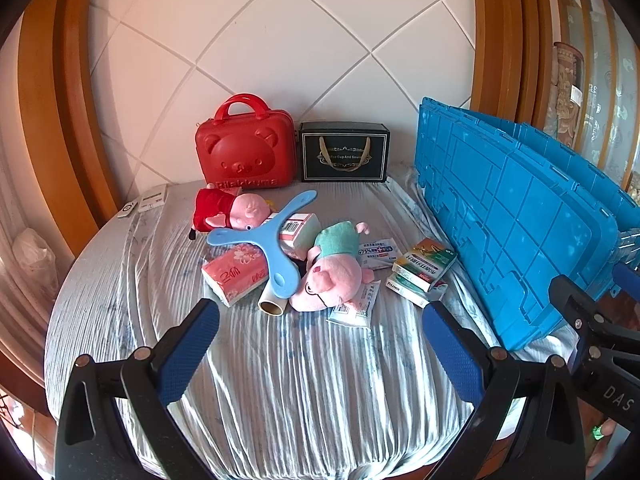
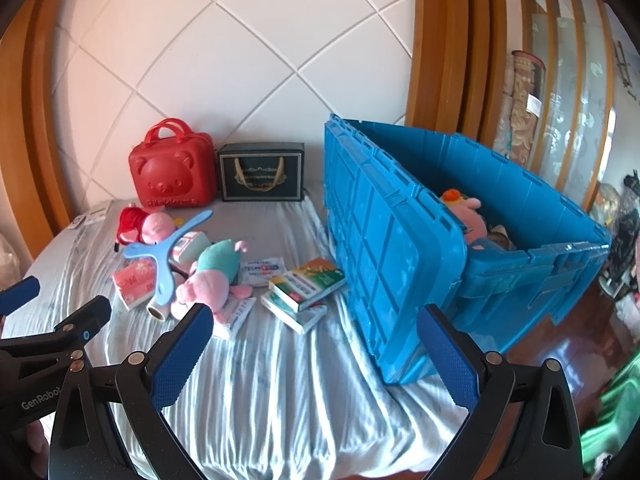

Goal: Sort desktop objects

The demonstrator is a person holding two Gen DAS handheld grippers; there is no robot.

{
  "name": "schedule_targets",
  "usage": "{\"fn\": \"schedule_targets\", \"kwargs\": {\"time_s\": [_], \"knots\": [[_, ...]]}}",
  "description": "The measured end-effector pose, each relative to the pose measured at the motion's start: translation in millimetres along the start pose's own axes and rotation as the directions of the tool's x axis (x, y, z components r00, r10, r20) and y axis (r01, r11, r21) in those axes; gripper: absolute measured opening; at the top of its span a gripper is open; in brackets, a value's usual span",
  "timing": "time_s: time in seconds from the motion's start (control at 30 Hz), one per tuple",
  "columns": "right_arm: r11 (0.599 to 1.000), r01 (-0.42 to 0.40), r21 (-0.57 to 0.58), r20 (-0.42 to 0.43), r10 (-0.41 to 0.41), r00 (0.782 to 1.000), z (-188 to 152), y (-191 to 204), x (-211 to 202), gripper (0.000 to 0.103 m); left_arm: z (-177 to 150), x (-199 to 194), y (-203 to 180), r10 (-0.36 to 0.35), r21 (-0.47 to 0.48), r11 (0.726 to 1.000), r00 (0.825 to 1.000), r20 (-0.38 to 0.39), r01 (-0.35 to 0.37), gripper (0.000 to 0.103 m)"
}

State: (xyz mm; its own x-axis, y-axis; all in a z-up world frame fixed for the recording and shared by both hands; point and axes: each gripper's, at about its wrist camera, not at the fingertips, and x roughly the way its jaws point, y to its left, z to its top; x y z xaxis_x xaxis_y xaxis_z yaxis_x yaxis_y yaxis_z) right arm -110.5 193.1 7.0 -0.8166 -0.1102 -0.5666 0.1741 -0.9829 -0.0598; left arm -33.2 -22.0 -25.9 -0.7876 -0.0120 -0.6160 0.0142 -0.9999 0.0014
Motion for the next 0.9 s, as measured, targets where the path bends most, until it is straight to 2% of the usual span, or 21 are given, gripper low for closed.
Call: {"fn": "schedule_targets", "kwargs": {"time_s": [0.33, 0.47, 0.63, 0.67, 0.73, 0.83, 0.9], "knots": [[0.999, 0.042, 0.016, -0.028, -0.042, 0.999, 1.3, 17.8, 13.7, 0.103, 3.5, 22.0, 19.9, -0.033, 0.024, 0.999, 0.999, -0.028, 0.034, 0.103], [0.998, 0.050, 0.028, -0.048, -0.049, 0.998, 1.0, 29.0, 22.7, 0.103, 4.6, 33.7, 40.9, -0.051, 0.022, 0.998, 0.998, -0.042, 0.052, 0.103], [0.998, 0.055, 0.034, -0.088, -0.051, 0.995, -3.4, 45.7, 45.1, 0.103, -5.1, 62.0, 95.3, 0.001, 0.036, 0.999, 0.998, -0.068, 0.001, 0.103], [0.998, 0.056, 0.033, -0.102, -0.053, 0.993, -6.0, 48.9, 52.7, 0.103, -7.1, 67.9, 103.2, 0.055, 0.004, 0.998, 0.995, -0.081, -0.055, 0.103], [0.998, 0.061, 0.033, -0.133, -0.056, 0.990, -12.0, 53.1, 67.5, 0.103, -15.7, 84.5, 124.0, 0.079, 0.013, 0.997, 0.990, -0.114, -0.078, 0.103], [0.997, 0.055, 0.048, -0.193, -0.045, 0.980, -21.9, 55.1, 92.4, 0.103, -27.7, 112.4, 154.3, 0.109, 0.012, 0.994, 0.976, -0.187, -0.108, 0.103], [0.997, 0.049, 0.059, -0.236, -0.033, 0.971, -28.1, 54.1, 109.2, 0.103, -33.8, 131.8, 174.3, 0.114, -0.027, 0.992, 0.964, -0.241, -0.124, 0.103]]}}
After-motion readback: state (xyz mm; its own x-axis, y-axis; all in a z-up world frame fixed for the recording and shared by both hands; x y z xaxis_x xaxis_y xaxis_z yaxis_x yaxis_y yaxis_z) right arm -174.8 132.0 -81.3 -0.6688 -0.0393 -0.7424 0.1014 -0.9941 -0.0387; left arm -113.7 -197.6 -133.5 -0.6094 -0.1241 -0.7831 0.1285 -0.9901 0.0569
